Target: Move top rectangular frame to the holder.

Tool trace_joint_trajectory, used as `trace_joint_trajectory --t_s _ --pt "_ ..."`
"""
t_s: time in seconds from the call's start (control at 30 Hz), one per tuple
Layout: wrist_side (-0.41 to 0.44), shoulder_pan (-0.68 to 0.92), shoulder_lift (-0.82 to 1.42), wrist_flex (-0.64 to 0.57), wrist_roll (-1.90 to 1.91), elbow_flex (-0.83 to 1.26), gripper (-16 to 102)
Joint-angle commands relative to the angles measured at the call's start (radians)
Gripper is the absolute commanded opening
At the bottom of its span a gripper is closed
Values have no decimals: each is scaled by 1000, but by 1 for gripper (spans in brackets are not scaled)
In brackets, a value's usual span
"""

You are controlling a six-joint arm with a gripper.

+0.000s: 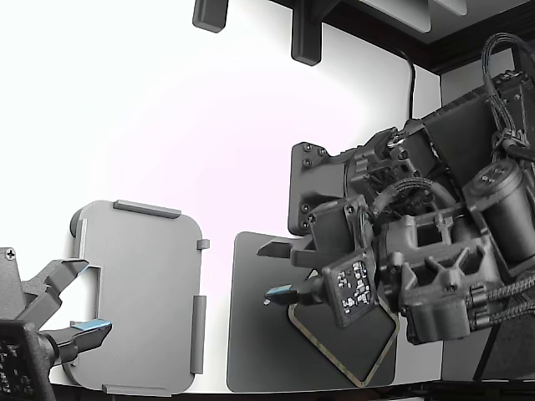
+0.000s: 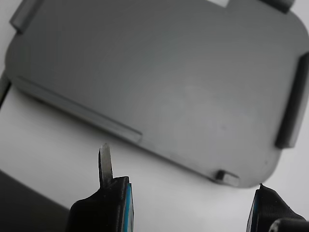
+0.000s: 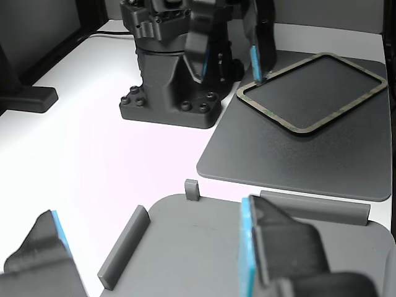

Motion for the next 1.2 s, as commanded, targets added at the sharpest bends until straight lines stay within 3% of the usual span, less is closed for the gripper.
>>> trace_joint_trajectory --t_s 0.0,0.17,0.37,0.97,1.17 --pt "21 72 -21 11 87 -38 100" --pt "34 155 -38 31 190 -28 100" --pt "-9 224 -61 58 275 -12 100" --pt "-218 379 -54 127 233 141 100" --pt "-210 413 -80 129 215 186 98"
